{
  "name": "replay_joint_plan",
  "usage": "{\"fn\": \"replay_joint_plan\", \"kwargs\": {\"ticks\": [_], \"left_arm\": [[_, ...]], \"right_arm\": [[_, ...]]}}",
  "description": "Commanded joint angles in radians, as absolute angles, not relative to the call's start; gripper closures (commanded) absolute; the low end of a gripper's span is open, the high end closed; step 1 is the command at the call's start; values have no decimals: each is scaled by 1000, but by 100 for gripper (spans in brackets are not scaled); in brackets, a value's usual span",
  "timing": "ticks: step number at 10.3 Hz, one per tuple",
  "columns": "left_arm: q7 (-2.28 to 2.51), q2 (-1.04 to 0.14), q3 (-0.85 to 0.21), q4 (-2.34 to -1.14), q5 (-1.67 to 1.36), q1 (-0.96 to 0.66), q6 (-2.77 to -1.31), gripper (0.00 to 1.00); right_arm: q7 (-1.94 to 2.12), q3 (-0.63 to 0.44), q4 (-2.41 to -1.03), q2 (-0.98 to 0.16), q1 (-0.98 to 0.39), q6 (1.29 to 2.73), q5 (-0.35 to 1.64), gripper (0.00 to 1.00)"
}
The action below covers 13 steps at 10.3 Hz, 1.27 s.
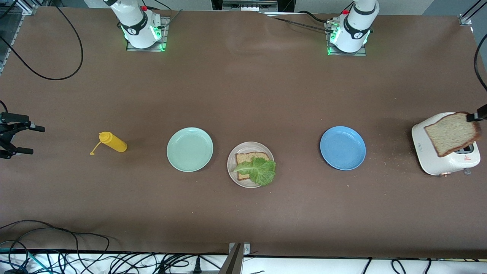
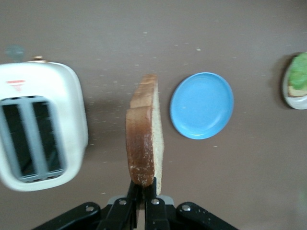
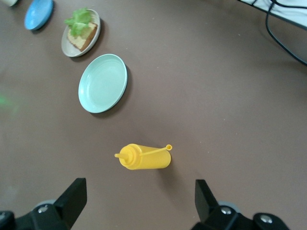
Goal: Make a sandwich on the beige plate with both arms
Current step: 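Carry the toasted bread slice with the left gripper over the sandwich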
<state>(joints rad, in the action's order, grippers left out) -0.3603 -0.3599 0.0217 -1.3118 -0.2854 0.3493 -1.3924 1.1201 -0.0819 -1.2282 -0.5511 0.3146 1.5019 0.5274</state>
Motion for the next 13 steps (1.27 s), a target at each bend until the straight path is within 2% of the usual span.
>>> {"fn": "replay_joint_plan", "kwargs": {"ticks": [1, 8, 13], "left_arm": [[-301, -438, 28, -1296, -493, 281, -1339, 100], [-291, -693, 26, -1312, -1050, 57, -1342, 100], [-287, -782, 28, -1324, -1219, -57, -1390, 100]], "right_arm": [[926, -80, -1206, -509, 288, 1503, 457, 0], [920, -87, -1206, -503, 290, 1514, 456, 0], [922, -84, -1207, -503, 290, 1525, 454, 0]]}}
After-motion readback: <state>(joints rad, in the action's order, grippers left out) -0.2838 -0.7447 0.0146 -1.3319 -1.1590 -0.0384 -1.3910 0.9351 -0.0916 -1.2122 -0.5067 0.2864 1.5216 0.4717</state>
